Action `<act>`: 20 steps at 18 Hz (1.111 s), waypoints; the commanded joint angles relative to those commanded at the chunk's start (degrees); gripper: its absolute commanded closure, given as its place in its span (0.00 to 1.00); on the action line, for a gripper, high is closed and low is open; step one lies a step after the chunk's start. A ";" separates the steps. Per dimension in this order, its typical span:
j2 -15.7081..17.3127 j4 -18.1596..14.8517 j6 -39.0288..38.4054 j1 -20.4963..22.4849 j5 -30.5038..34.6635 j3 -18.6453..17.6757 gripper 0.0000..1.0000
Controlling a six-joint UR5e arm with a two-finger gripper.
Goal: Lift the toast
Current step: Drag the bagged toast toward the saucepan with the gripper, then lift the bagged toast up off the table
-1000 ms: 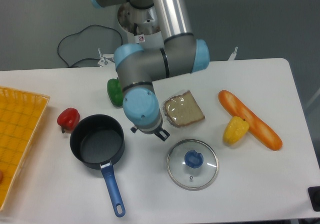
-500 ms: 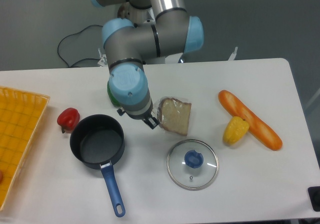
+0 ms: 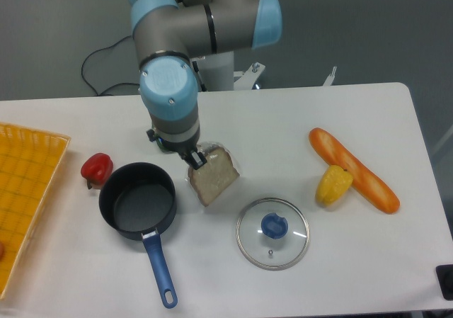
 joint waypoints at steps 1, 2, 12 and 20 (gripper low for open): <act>0.26 -0.36 0.87 0.00 0.09 0.26 1.00; 0.53 -0.45 2.01 0.09 0.26 0.27 1.00; 3.60 -0.54 9.93 3.16 0.26 -0.08 1.00; 3.87 -0.54 10.46 4.83 -0.87 0.18 1.00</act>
